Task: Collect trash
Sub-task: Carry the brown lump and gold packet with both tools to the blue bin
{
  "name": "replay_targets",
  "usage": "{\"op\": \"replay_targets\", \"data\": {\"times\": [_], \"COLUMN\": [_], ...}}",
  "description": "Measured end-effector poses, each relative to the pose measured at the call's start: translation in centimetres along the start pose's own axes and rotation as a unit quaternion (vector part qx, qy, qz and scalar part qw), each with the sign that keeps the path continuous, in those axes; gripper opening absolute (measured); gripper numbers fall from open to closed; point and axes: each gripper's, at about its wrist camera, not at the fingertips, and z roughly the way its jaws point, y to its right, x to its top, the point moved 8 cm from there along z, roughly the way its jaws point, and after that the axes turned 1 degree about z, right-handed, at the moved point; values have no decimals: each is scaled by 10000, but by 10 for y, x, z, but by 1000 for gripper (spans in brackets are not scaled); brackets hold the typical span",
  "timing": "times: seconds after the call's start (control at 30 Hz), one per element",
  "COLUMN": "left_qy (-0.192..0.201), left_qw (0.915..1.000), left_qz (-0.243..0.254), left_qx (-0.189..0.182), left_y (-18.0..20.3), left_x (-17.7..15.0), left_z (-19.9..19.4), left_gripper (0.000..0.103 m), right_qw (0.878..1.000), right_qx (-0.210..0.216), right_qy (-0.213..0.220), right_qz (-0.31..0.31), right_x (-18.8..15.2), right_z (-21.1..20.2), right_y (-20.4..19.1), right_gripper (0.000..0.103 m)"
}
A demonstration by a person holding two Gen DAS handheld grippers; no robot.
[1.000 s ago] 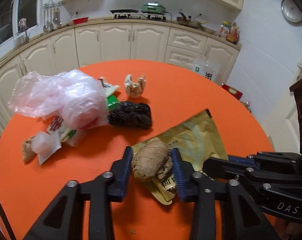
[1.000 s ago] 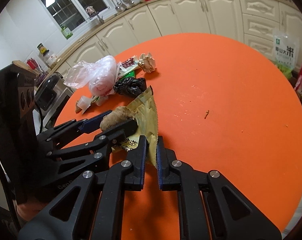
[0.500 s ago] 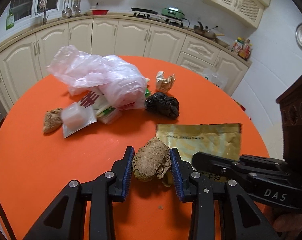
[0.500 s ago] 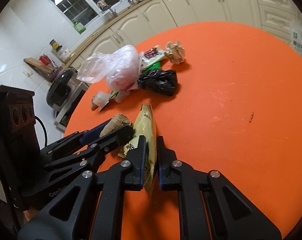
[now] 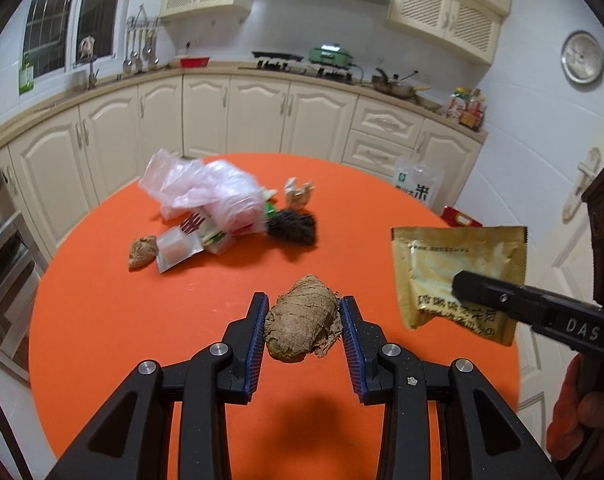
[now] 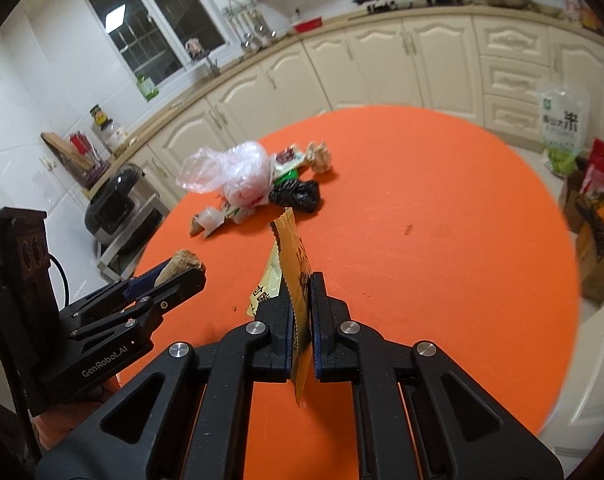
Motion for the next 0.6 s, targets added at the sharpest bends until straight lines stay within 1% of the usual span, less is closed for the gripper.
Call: {"op": "replay_targets", "data": {"times": [0.2, 0.4, 0.43, 0.6], "left_qy": [250, 531, 480, 602], "left_qw": [9988, 9948, 9951, 9898], "left_qz": [389, 745, 764, 1000], "left_qx": [-177, -438, -405, -817], "left_y": [46, 106, 113, 170], "left_x": [1, 6, 6, 9], "left_z": [-37, -72, -76, -88], "left_gripper": [32, 32, 32, 32], "right_qw": [9987, 9929, 9917, 9837], "right_qx": [-63, -324, -370, -711], "right_qy": [495, 1101, 1182, 1545], "right_qz": [134, 297, 339, 586], "right_x": [1, 1, 0, -5], "right_z": [-62, -132, -143, -195], "right_y": [8, 29, 35, 66], "right_gripper": [7, 7, 7, 7]}}
